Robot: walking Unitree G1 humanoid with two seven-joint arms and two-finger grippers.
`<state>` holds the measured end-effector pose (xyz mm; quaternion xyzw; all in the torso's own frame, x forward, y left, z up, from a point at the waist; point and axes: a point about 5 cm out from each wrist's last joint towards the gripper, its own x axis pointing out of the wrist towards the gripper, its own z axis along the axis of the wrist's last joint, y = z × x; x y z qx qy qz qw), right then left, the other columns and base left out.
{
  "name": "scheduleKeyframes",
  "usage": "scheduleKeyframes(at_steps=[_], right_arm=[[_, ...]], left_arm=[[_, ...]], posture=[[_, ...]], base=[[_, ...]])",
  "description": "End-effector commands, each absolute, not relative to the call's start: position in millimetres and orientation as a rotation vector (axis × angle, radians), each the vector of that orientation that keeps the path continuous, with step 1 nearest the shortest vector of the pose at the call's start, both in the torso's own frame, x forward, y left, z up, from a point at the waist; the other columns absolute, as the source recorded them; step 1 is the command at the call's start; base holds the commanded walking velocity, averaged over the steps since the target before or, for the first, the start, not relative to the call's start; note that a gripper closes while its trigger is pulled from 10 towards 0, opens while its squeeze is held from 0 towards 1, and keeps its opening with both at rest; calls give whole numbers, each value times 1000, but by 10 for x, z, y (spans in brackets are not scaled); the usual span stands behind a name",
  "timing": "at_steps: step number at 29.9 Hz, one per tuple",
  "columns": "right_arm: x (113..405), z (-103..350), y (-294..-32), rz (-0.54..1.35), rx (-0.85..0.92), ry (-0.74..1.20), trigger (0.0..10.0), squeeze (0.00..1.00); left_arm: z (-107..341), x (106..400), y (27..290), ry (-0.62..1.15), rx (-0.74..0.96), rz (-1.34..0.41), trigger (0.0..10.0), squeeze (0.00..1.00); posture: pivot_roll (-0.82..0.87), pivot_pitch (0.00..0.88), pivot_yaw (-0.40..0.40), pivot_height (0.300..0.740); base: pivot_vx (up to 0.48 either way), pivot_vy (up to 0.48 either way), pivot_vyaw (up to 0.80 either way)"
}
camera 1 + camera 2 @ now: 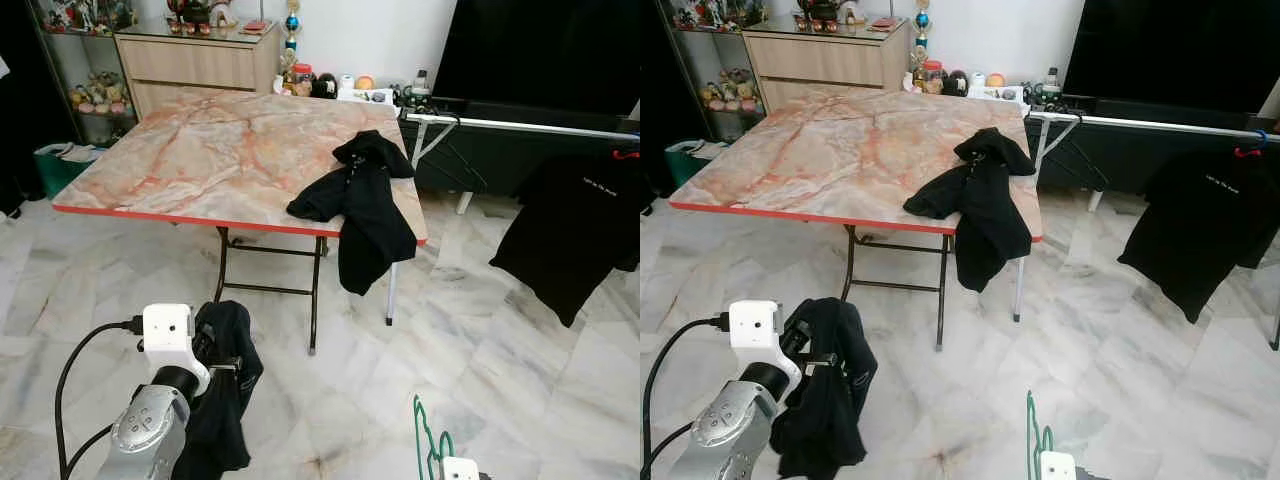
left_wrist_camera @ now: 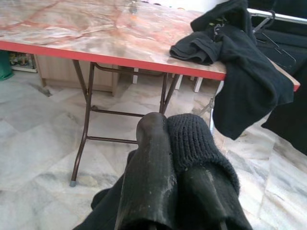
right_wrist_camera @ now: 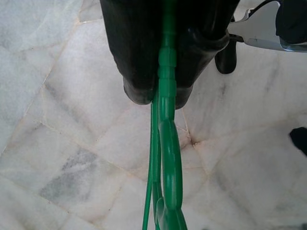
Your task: Hang hanger
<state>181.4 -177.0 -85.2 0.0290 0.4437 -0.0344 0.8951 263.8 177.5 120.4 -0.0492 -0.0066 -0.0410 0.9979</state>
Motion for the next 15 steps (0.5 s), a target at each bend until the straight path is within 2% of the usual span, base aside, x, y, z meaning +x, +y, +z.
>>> scheduleKeyframes(at_steps=[1, 4, 15], right_arm=[[1812, -850, -1785, -92, 78, 913, 10000, 0], [1825, -845, -1788, -95, 77, 911, 10000, 0], [1830, -843, -1799, -113, 78, 915, 10000, 0]], left_arm=[[1290, 2653, 1730, -51, -90, -111, 10000, 0], [1301, 2658, 1730, -55, -88, -112, 10000, 0], [1299, 2620, 1746, -51, -79, -107, 10000, 0]], posture=[[169, 0, -28, 740], [180, 0, -32, 740], [191, 0, -37, 740]], base=[[0, 0, 0], [0, 0, 0], [296, 0, 0]])
